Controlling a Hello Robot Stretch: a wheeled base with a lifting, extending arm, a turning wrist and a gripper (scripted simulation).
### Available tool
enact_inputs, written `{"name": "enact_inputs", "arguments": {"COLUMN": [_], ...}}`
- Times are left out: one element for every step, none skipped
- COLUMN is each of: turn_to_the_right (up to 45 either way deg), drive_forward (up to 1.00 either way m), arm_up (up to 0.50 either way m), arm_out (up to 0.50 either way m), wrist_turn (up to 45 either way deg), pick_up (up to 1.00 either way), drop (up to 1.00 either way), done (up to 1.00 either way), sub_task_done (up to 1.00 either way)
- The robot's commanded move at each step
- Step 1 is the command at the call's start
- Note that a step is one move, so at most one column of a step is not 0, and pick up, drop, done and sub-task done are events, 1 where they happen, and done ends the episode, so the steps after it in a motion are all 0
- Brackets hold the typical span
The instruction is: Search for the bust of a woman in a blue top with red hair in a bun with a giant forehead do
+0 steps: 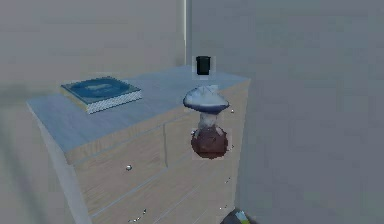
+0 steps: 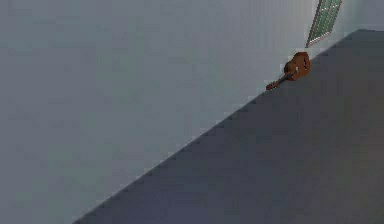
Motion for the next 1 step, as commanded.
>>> {"name": "enact_inputs", "arguments": {"turn_to_the_right": [0.0], "drive_forward": [0.0], "arm_up": [0.0], "arm_out": [0.0], "wrist_turn": [0.0], "pick_up": [0.0], "drop": [0.0], "done": [1.0], "sub_task_done": [0.0]}}
